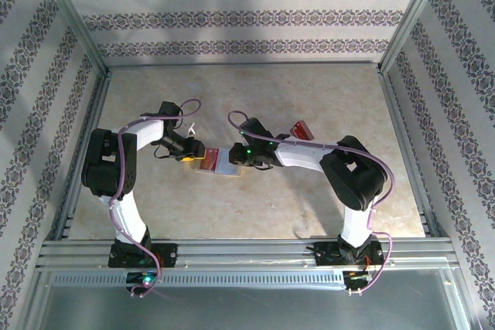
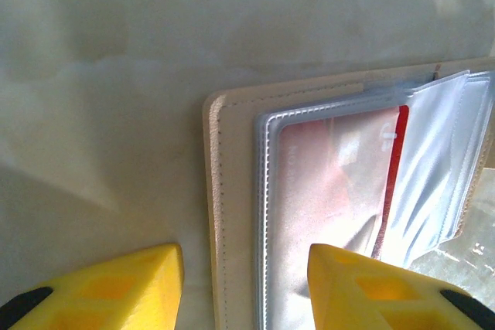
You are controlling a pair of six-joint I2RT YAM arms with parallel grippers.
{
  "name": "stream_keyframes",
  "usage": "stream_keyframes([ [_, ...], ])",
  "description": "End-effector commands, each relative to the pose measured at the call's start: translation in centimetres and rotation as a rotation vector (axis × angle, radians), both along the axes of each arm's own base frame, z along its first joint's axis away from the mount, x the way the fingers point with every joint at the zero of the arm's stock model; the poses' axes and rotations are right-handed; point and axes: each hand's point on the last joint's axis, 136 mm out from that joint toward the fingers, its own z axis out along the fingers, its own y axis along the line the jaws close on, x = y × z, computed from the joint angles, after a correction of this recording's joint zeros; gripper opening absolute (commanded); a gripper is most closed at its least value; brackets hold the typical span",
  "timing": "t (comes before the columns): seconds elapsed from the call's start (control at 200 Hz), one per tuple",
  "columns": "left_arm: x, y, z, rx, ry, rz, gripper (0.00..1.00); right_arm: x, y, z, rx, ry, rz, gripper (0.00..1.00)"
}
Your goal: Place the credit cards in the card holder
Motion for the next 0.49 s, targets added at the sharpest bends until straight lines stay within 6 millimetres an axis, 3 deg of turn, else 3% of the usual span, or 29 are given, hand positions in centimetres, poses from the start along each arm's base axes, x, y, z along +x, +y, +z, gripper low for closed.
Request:
stream_keyframes([
  [0.0,-0.1,-1.7,-1.1,-0.078,0.038,-0.014,0.46,-0.4,-2.0,-2.1,-0.040,0.013,-0.042,0.22],
  [0.205,-0.2,-2.2,-0.3,-0.119,0.039,-0.001,0.46,-1.2,-2.3,-4.4,-0.038,0.055,-0.055,0.22],
  [0.49,-0.1,-3.1,0.4,-0.191,0.038,0.013,0.47,-1.1,-2.1,-4.3,-0.028,0.046,-0.057,0.22],
])
